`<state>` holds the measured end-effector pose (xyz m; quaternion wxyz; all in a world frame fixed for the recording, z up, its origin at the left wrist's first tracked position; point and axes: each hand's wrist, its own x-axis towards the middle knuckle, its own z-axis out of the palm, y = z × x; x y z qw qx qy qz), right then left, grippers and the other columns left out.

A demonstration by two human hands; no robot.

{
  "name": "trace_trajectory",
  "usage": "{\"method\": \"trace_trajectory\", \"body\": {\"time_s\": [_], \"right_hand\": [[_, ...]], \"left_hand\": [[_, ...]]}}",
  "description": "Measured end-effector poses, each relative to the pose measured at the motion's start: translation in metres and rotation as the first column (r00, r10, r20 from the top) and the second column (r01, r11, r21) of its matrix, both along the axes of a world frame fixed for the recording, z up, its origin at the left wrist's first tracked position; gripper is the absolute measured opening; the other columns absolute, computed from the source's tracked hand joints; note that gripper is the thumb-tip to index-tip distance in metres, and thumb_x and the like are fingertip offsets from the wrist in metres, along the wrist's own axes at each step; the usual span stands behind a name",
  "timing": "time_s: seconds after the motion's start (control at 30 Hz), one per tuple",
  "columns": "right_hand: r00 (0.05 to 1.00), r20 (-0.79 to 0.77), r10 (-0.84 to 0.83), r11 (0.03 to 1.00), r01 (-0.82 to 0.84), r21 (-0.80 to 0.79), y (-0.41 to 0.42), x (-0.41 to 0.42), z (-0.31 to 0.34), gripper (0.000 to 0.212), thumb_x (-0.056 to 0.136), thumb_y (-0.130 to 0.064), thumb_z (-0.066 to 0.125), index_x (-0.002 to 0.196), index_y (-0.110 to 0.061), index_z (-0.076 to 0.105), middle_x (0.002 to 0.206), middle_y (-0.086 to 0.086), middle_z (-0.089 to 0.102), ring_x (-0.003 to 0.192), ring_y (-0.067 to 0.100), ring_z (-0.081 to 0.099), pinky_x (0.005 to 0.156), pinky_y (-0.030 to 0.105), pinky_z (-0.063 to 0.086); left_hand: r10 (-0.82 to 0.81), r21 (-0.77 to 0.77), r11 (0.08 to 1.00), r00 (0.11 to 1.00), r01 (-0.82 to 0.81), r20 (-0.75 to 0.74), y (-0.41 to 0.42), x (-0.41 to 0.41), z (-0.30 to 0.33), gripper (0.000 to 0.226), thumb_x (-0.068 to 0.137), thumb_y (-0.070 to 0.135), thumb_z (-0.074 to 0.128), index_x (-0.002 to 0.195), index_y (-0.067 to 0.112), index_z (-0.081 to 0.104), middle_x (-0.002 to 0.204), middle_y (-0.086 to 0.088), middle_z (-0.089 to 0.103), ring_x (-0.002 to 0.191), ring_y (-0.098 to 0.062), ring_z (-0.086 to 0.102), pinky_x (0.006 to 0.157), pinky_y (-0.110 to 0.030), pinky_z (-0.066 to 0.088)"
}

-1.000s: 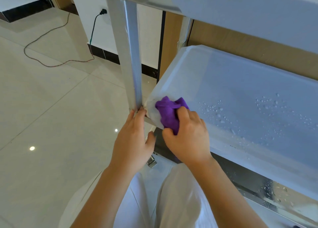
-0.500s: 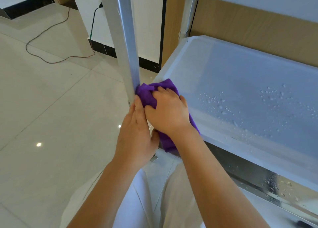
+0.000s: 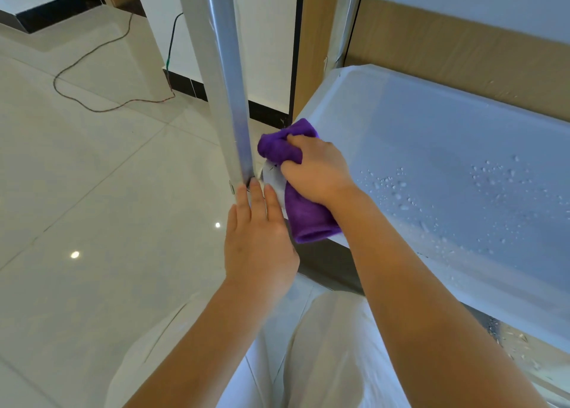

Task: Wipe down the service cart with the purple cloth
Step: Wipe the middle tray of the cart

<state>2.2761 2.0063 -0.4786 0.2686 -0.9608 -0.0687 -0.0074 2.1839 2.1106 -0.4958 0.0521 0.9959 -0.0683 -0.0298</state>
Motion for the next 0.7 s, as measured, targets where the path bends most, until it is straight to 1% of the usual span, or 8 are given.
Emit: {"method": "trace_trajectory", "body": {"time_s": [0.07, 0.17, 0.23, 0.3, 0.47, 0.57, 0.63, 0.7], "right_hand": [[1.000, 0.007, 0.004, 1.000, -0.004, 0.000, -0.004, -0.018, 0.001, 0.012, 0.088, -0.023, 0.045, 0.096, -0.019, 0.053, 0.082, -0.005, 0.049, 0.078, 0.016, 0.048, 0.065, 0.026, 0.036], [0.998, 0.033, -0.056, 0.998, 0.056, 0.014, -0.013, -0.049, 0.001, 0.018, 0.085, -0.022, 0.049, 0.100, -0.016, 0.056, 0.082, -0.002, 0.053, 0.075, 0.020, 0.047, 0.066, 0.030, 0.040], [0.994, 0.070, -0.089, 0.996, 0.088, 0.016, -0.020, -0.067, 0.000, 0.021, 0.079, -0.026, 0.046, 0.094, -0.015, 0.057, 0.076, 0.000, 0.055, 0.070, 0.023, 0.050, 0.063, 0.031, 0.044], [0.987, 0.107, -0.116, 0.993, 0.116, 0.007, -0.030, -0.082, -0.003, 0.026, 0.070, -0.028, 0.042, 0.085, -0.015, 0.057, 0.066, -0.002, 0.051, 0.061, 0.023, 0.047, 0.054, 0.028, 0.039], [0.972, 0.192, -0.137, 0.991, 0.133, 0.032, -0.054, -0.103, -0.005, 0.027, 0.068, -0.033, 0.038, 0.080, -0.020, 0.059, 0.056, -0.015, 0.037, 0.046, 0.005, 0.034, 0.046, 0.016, 0.027], [0.981, 0.166, -0.096, 0.995, 0.096, 0.006, -0.055, -0.101, -0.004, 0.009, 0.071, -0.031, 0.050, 0.078, -0.025, 0.051, 0.058, -0.015, 0.039, 0.050, 0.006, 0.039, 0.047, 0.012, 0.027], [0.976, 0.191, -0.102, 0.993, 0.111, -0.036, -0.053, -0.098, -0.006, 0.015, 0.077, -0.033, 0.059, 0.084, -0.020, 0.056, 0.064, -0.015, 0.042, 0.056, 0.011, 0.041, 0.051, 0.009, 0.027], [0.976, 0.174, -0.130, 0.990, 0.137, -0.028, -0.052, -0.092, -0.005, 0.019, 0.082, -0.033, 0.063, 0.087, -0.016, 0.057, 0.065, -0.016, 0.041, 0.061, 0.012, 0.042, 0.052, 0.009, 0.027]], "left_hand": [[0.027, 0.033, 0.999, 0.999, -0.026, -0.020, -0.005, -0.001, 0.003, 0.078, 0.095, 0.035, 0.036, 0.145, 0.003, -0.013, 0.155, -0.018, -0.013, 0.143, -0.032, -0.013, 0.116, -0.038, 0.001], [0.056, 0.027, 0.998, 0.997, -0.054, -0.048, -0.007, -0.001, 0.006, 0.071, 0.096, 0.030, 0.028, 0.145, 0.004, -0.015, 0.155, -0.016, -0.016, 0.142, -0.030, -0.016, 0.115, -0.040, 0.000], [0.063, 0.017, 0.998, 0.996, -0.062, -0.065, -0.006, 0.000, 0.008, 0.068, 0.096, 0.028, 0.027, 0.146, 0.005, -0.014, 0.155, -0.015, -0.015, 0.143, -0.030, -0.015, 0.115, -0.040, 0.000], [0.063, 0.007, 0.998, 0.996, -0.063, -0.070, -0.003, 0.000, 0.010, 0.068, 0.097, 0.029, 0.029, 0.147, 0.007, -0.012, 0.156, -0.014, -0.014, 0.143, -0.030, -0.014, 0.115, -0.040, 0.001], [0.113, -0.056, 0.991, 0.985, -0.121, -0.130, -0.011, 0.001, 0.015, 0.067, 0.097, 0.029, 0.030, 0.147, 0.005, -0.009, 0.156, -0.013, -0.013, 0.143, -0.028, -0.015, 0.115, -0.043, 0.000], [0.117, -0.143, 0.980, 0.981, -0.139, -0.153, -0.023, 0.000, 0.016, 0.065, 0.093, 0.034, 0.012, 0.147, 0.004, -0.010, 0.156, -0.012, -0.014, 0.142, -0.025, -0.020, 0.114, -0.042, -0.006], [0.058, -0.221, 0.972, 0.990, -0.085, -0.125, -0.032, 0.001, 0.015, 0.071, 0.083, 0.034, 0.000, 0.148, 0.005, -0.005, 0.157, -0.011, -0.009, 0.143, -0.022, -0.016, 0.113, -0.036, -0.010], [0.000, -0.285, 0.959, 0.998, -0.017, -0.058, -0.037, 0.011, 0.014, 0.071, 0.083, 0.032, -0.003, 0.148, 0.004, 0.002, 0.157, -0.012, -0.001, 0.144, -0.023, -0.011, 0.112, -0.031, -0.012]]}}
